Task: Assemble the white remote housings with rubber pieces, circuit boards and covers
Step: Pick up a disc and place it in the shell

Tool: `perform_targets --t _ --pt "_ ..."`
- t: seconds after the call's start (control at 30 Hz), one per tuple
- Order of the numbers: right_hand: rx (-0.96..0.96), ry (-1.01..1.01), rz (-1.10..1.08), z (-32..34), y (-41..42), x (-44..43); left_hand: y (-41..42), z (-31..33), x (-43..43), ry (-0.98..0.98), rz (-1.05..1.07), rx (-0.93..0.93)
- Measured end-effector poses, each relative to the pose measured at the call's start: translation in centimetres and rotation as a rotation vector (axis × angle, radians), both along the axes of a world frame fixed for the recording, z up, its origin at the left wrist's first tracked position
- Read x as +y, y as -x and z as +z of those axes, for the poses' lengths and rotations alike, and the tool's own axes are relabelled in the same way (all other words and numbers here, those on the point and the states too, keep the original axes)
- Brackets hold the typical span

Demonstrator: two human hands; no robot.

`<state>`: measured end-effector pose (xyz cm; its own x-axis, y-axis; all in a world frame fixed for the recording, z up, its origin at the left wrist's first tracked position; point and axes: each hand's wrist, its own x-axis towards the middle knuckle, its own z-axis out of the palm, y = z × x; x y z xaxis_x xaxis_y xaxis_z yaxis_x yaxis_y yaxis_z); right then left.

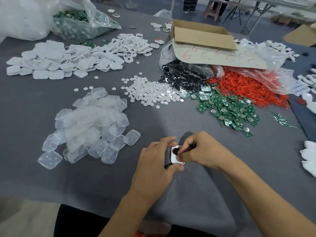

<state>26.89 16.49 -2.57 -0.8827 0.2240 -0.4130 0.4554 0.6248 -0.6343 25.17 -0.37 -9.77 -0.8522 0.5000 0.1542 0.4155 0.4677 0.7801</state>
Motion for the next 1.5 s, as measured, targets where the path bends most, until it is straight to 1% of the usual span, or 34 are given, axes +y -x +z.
perform_targets --t 0.1,0.17,0.23,0.4,0.53,0.63,0.83,0.9,0.97,1.03,1.1,1.13,1.17,1.2,1.23,1.3,1.37,1.4,1.43,1.5 --pt "0.004 -0.109 0.095 0.6 0.8 -0.6 0.0 0.0 -0.1 0.007 -0.001 -0.007" --pt "0.013 -0.119 0.074 0.6 0.9 -0.8 0.0 -0.1 -0.1 0.012 0.0 -0.013" --pt "0.046 -0.064 -0.01 0.0 0.2 -0.8 0.0 0.0 -0.1 0.008 0.006 -0.013" --pt "0.156 0.163 -0.338 -1.8 -2.1 -1.4 -0.2 0.1 0.0 0.011 0.029 0.01" --pt "0.201 0.245 -0.421 -2.3 -2.4 -1.8 -0.2 0.2 0.0 0.01 0.025 0.025" --pt "0.256 0.261 -0.444 -2.7 -3.1 -2.1 -0.3 0.2 0.0 0.002 0.024 0.043" --pt "0.479 0.075 -0.394 -3.9 -4.2 -2.7 -0.3 0.3 0.1 0.002 0.023 0.06" --pt "0.532 0.099 -0.395 -4.1 -4.5 -2.7 -0.3 0.3 0.1 0.004 0.026 0.063" --pt "0.57 0.184 -0.436 -4.3 -4.7 -2.6 -0.4 0.4 0.1 0.006 0.03 0.07" --pt "0.598 0.226 -0.482 -4.2 -4.8 -2.6 -0.5 0.6 0.0 -0.007 0.021 0.051" --pt "0.642 0.169 -0.511 -3.9 -4.5 -2.9 -0.6 1.0 -0.3 -0.089 0.015 -0.019" --pt "0.671 0.112 -0.502 -3.6 -4.3 -3.2 -0.7 1.2 -0.5 -0.164 0.045 -0.042" --pt "0.703 0.047 -0.467 -3.2 -3.8 -3.7 -0.7 1.3 -0.9 -0.238 0.12 -0.031" --pt "0.729 -0.016 -0.403 -2.9 -3.1 -4.3 -0.6 1.6 -1.3 -0.28 0.232 0.014" --pt "0.733 -0.074 -0.32 -2.6 -2.2 -5.0 -0.3 1.9 -1.8 -0.276 0.35 0.07" --pt "0.658 -0.164 -0.126 -2.4 0.3 -6.6 0.6 2.6 -2.8 -0.168 0.5 0.153" --pt "0.538 -0.276 0.034 -2.7 3.0 -8.3 1.8 3.1 -3.6 0.075 0.513 0.177" --pt "0.477 -0.332 0.072 -3.0 4.2 -9.1 2.2 3.2 -3.9 0.194 0.501 0.163" --pt "0.426 -0.364 0.078 -3.2 5.1 -9.7 2.6 3.2 -4.1 0.268 0.492 0.134" --pt "0.388 -0.35 0.046 -3.4 6.0 -10.2 2.8 3.2 -4.3 0.281 0.479 0.091"
